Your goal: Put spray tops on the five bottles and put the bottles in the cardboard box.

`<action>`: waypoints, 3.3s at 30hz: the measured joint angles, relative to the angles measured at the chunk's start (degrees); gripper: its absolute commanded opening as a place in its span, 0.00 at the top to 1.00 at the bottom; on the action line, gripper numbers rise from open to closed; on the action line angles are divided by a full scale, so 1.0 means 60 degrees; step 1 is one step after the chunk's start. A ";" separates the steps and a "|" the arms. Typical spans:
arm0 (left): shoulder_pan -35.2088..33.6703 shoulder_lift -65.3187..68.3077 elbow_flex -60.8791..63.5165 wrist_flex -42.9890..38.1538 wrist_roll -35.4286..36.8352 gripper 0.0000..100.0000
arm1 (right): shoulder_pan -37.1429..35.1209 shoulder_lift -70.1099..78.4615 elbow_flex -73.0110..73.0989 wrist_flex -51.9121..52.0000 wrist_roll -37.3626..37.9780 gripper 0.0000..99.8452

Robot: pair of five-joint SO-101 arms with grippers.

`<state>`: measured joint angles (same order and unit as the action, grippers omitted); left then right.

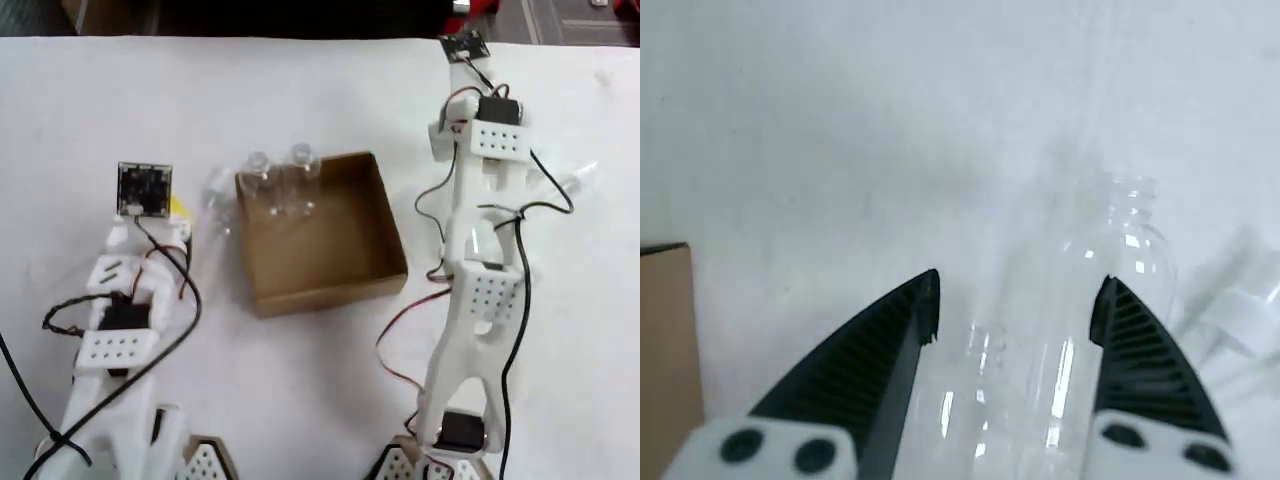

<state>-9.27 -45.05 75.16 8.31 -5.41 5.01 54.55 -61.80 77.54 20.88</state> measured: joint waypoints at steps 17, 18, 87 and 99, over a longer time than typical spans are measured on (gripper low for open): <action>0.0000 0.0000 0.0000 0.0000 0.0000 0.95 | 0.0132 0.2271 -0.2711 0.1700 0.0117 0.80; 0.0000 0.0000 0.0000 0.0000 0.0000 0.95 | 0.0132 0.2271 -0.2725 0.1714 0.0117 0.82; 0.0000 0.0000 0.0000 0.0000 0.0000 0.95 | 0.0103 -0.8366 -0.2740 0.3311 -0.1612 0.98; -0.0044 -0.0015 0.0117 -0.0015 0.0000 0.95 | -0.1304 -1.1751 0.0264 0.3311 -0.1612 0.98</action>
<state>-9.54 -45.14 75.87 8.22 -5.41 -2.81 -15.96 -60.22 97.41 11.21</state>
